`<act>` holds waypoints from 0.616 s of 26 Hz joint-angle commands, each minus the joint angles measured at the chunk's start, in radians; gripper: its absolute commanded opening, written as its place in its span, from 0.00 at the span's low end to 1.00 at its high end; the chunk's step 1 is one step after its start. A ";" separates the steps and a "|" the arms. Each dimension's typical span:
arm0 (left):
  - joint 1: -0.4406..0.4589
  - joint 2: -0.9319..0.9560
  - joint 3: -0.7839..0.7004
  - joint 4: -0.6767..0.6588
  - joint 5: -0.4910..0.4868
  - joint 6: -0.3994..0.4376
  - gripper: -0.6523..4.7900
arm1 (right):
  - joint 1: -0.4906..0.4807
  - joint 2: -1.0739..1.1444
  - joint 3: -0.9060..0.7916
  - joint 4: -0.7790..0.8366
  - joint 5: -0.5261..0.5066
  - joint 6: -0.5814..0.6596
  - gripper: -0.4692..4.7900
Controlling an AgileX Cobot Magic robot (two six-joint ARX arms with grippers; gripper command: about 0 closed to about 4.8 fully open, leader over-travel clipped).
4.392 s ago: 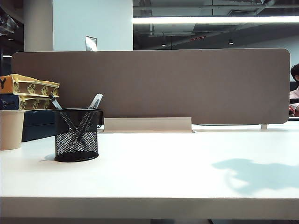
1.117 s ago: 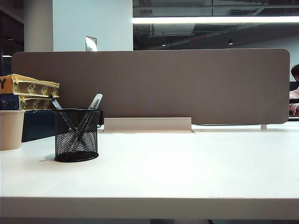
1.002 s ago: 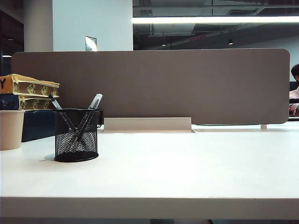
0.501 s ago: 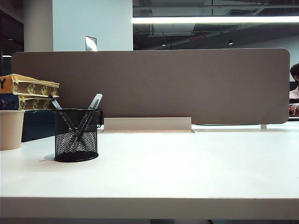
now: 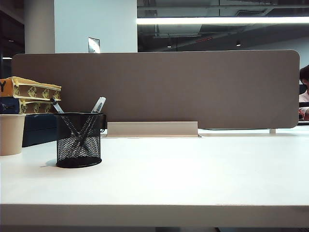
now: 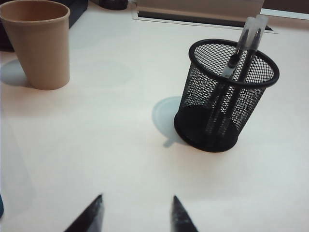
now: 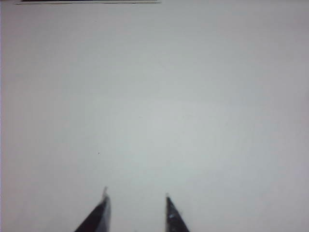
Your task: Pick up one pen and put it in the pen container.
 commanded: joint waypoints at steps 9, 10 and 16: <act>0.000 -0.001 -0.003 0.119 -0.006 0.082 0.39 | 0.002 -0.001 0.002 0.083 0.005 -0.074 0.26; 0.000 -0.001 -0.003 0.134 -0.013 0.096 0.39 | 0.002 -0.001 0.002 0.094 0.005 -0.086 0.24; 0.001 -0.001 -0.003 0.199 -0.029 0.135 0.19 | 0.002 -0.001 0.002 0.196 0.005 -0.134 0.16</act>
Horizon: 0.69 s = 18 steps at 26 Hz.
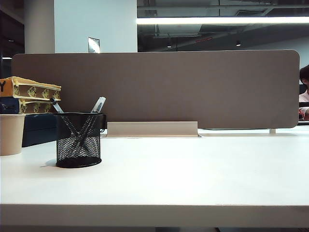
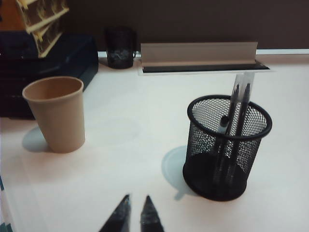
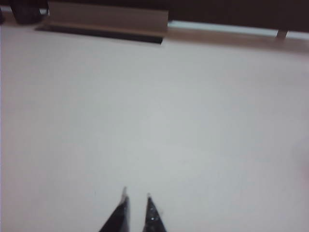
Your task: Pick up one pen and put it in the pen container.
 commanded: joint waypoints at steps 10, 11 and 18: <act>0.001 0.000 0.001 0.023 -0.003 0.045 0.11 | 0.002 -0.001 -0.024 0.087 0.004 -0.035 0.09; 0.001 0.000 0.001 0.024 -0.007 0.045 0.11 | 0.002 -0.002 -0.034 0.097 0.005 -0.035 0.09; 0.001 0.000 0.001 0.068 -0.020 0.049 0.11 | 0.002 -0.002 -0.070 0.142 0.007 -0.065 0.09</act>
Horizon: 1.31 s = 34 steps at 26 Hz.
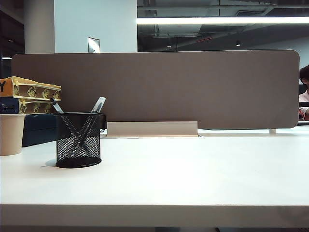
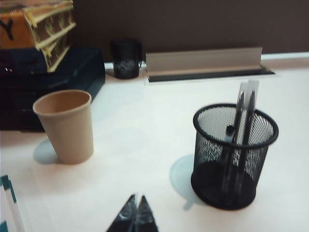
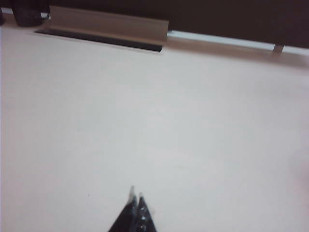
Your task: Pick up one pen and put it in the pen container.
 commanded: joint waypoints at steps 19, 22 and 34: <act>0.001 0.000 0.002 -0.105 0.046 -0.024 0.11 | 0.002 -0.001 -0.005 0.060 0.005 0.009 0.09; 0.001 0.000 0.002 -0.082 0.045 -0.035 0.11 | 0.002 -0.002 -0.005 0.060 0.001 0.009 0.09; 0.001 0.000 0.002 -0.089 0.046 -0.056 0.11 | 0.002 -0.001 -0.005 0.044 -0.002 0.009 0.09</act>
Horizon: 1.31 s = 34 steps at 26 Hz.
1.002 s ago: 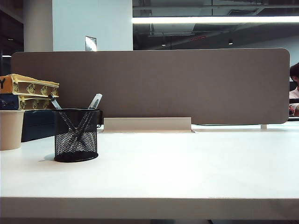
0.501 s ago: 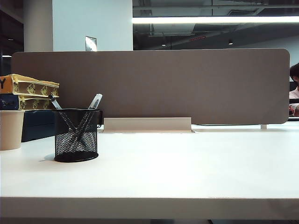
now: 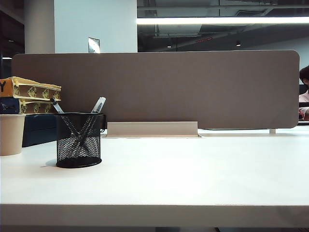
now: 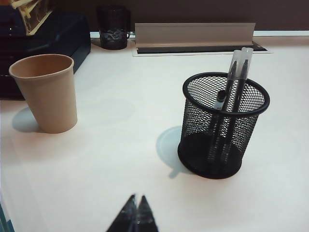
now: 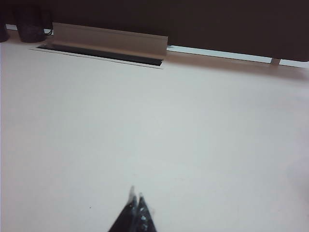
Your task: Pick up one pen and put it in the pen container.
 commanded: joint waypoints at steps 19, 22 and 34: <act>0.007 -0.007 0.003 0.009 0.007 -0.003 0.11 | 0.002 0.000 -0.005 0.008 -0.001 0.004 0.09; 0.041 -0.032 0.003 0.008 0.008 -0.003 0.11 | 0.002 0.000 -0.005 0.008 -0.001 0.004 0.09; 0.140 -0.111 0.004 0.017 0.008 -0.003 0.11 | 0.002 0.000 -0.005 0.008 -0.001 0.004 0.09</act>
